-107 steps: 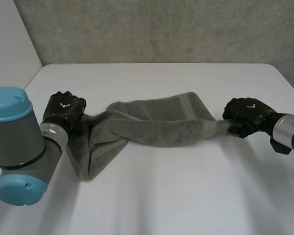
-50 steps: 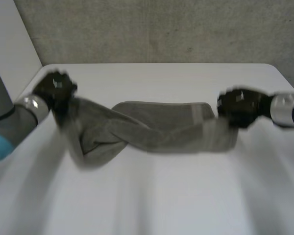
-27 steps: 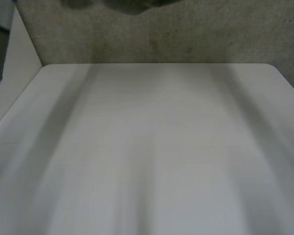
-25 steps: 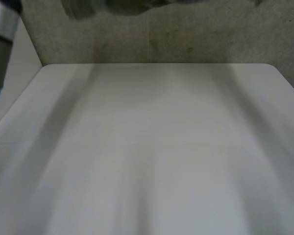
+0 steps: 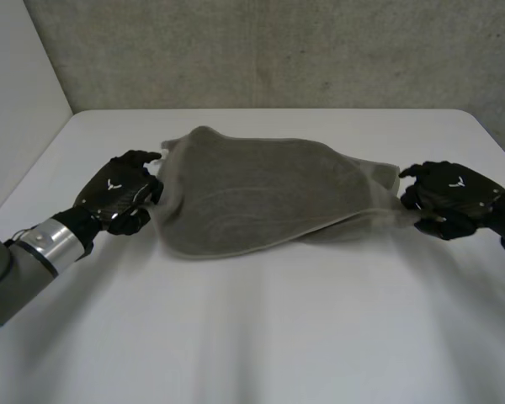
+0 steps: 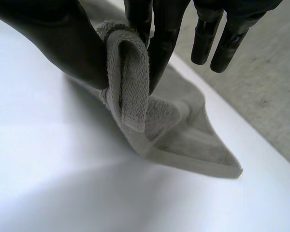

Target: Fold the towel.

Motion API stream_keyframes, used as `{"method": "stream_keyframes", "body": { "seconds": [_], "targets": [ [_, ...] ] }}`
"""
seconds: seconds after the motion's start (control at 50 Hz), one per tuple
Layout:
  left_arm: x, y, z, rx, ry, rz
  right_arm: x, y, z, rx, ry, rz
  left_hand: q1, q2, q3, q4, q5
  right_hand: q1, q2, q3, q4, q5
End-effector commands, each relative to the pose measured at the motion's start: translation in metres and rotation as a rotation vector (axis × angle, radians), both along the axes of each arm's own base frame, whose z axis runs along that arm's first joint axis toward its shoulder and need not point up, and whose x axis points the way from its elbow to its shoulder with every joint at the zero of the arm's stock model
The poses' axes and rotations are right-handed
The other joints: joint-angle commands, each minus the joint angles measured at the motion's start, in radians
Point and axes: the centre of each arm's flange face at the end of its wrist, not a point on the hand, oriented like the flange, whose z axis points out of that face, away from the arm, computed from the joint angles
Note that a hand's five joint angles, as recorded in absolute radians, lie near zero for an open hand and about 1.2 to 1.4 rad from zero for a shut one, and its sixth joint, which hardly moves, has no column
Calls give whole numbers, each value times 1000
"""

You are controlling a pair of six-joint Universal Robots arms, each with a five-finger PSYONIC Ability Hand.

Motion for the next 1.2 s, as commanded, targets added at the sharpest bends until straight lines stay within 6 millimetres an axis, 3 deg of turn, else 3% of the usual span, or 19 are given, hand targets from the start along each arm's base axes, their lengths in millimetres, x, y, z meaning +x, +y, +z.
{"method": "stream_keyframes", "body": {
  "seconds": [0.02, 0.06, 0.14, 0.18, 0.24, 0.5, 0.66, 0.78, 1.04, 1.14, 1.2],
  "targets": [
    [7, 15, 28, 19, -88, 1, -19, 15, 31, 41, 111, 34, 85, 44, -50, -56, 72, 109, 58, -35, -58, 69],
    [7, 24, 43, 28, -106, 0, -27, 15, 33, 33, 135, 26, 85, 44, -50, -56, 72, 109, 58, -35, -58, 69],
    [8, 31, 54, 44, -112, 9, -43, 12, 39, -22, 187, 5, 85, 44, -50, -56, 72, 109, 58, -35, -58, 69],
    [9, 35, 60, 44, -115, 15, -61, 6, 42, -49, 216, -47, 85, 44, -50, -56, 72, 109, 58, -35, -58, 69],
    [15, 39, 73, 37, -118, 53, -70, 4, 46, -62, 223, -78, 85, 44, -50, -56, 72, 109, 58, -35, -58, 69],
    [17, 49, 102, -22, -121, 161, -68, 4, 52, -283, 260, -145, 85, 44, -50, -56, 72, 109, 58, -35, -58, 69],
    [18, 49, 101, 16, -101, 188, -38, 8, 72, -551, 166, -264, 85, 44, -50, -56, 72, 109, 58, -35, -58, 69],
    [18, 54, 97, 74, -91, 189, -27, 19, 80, -510, 41, -271, 85, 44, -50, -56, 72, 109, 58, -35, -58, 69],
    [23, 67, 87, 188, -101, 203, -24, 35, 87, -434, 15, -201, 85, 44, -50, -56, 72, 109, 58, -35, -58, 69],
    [27, 75, 86, 246, -98, 219, -48, 37, 78, -367, 71, -220, 85, 44, -50, -56, 72, 109, 58, -35, -58, 69],
    [27, 83, 86, 297, -101, 213, -51, 38, 74, -346, 96, -222, 85, 44, -50, -56, 72, 109, 58, -35, -58, 69]
  ]
}}
